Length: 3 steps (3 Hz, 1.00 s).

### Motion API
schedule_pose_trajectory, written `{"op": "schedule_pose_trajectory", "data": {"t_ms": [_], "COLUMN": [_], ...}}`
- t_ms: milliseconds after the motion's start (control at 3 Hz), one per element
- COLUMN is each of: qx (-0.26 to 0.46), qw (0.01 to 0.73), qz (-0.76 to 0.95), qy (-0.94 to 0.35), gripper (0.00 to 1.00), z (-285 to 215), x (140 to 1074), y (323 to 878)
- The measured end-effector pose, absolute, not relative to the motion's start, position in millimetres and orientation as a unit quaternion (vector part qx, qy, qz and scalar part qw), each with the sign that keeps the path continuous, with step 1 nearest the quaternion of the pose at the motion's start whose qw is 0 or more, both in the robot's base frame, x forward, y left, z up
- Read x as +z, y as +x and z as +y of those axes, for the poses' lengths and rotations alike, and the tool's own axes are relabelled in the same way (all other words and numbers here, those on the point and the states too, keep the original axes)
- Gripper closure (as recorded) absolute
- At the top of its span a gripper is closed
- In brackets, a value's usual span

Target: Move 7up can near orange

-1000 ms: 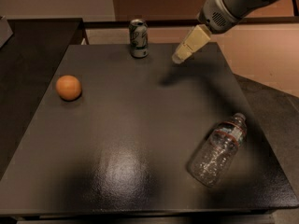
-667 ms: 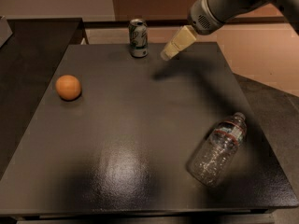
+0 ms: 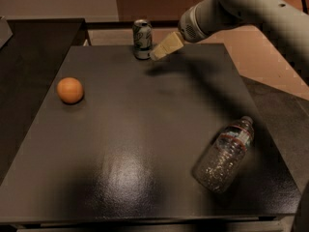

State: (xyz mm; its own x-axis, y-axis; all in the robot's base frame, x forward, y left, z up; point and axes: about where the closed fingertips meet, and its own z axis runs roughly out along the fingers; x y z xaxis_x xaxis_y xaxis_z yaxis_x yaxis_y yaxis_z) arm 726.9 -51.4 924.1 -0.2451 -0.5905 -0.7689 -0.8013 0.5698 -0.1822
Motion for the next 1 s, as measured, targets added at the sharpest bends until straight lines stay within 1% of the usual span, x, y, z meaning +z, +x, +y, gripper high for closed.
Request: {"op": "schedule_pose_trajectory", "data": {"t_ms": [667, 1000], "qx": [0.181, 0.196], "qw": [0.449, 0.456], "qz": [0.772, 0.769], "qy": [-0.413, -0.403], "gripper": [0.0, 0.0], "z": [-17, -4], "x": [907, 902], "y": [772, 793]}}
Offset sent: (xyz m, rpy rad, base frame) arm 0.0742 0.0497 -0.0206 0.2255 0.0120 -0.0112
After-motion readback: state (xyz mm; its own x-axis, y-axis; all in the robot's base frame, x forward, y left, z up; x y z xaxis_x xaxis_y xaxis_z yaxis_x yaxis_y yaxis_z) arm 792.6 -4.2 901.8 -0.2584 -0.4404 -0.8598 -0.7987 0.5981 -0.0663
